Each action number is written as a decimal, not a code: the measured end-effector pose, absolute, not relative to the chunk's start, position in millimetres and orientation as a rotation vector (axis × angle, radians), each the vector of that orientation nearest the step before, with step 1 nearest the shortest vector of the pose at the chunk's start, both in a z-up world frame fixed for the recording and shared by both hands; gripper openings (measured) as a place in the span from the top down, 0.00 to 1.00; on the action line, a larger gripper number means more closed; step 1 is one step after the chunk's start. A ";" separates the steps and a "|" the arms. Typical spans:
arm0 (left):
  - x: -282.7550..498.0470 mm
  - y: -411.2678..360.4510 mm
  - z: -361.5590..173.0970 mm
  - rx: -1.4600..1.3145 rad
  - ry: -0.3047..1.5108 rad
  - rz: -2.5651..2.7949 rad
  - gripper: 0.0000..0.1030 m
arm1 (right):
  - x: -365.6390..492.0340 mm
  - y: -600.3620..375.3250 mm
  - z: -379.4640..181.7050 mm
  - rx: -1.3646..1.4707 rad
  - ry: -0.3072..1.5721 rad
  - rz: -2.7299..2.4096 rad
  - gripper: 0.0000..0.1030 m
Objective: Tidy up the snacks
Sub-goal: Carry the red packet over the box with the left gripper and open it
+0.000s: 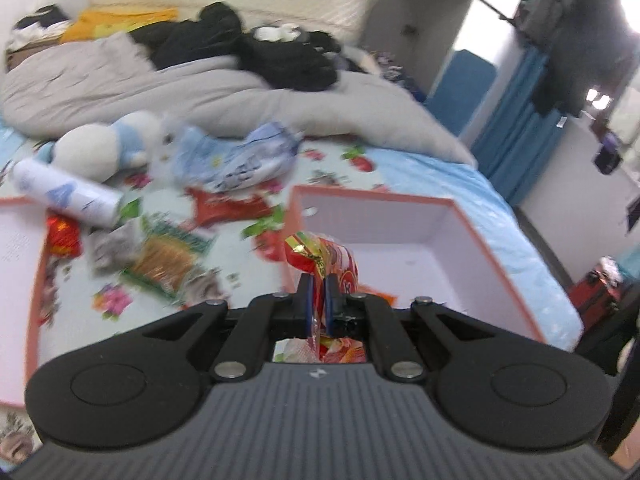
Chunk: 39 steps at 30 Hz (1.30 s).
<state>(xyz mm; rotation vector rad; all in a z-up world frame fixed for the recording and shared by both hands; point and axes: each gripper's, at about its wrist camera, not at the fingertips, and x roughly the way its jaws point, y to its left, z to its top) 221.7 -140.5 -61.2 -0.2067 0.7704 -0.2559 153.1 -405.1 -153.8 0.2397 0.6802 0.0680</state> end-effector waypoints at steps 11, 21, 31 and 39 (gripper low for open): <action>242.7 -199.0 -96.4 -0.168 0.851 -0.332 0.88 | 149.5 -422.2 -158.9 0.259 0.679 0.020 0.34; 235.6 -197.2 -101.2 -0.105 0.863 -0.308 0.38 | 147.6 -423.5 -154.8 0.291 0.651 0.021 0.34; 211.3 -155.2 -59.5 -0.113 0.768 -0.277 0.38 | 143.5 -398.5 -116.7 0.278 0.569 0.077 0.34; 181.0 -100.9 -43.1 -0.100 0.688 -0.243 0.38 | 131.1 -346.9 -92.1 0.249 0.525 0.148 0.34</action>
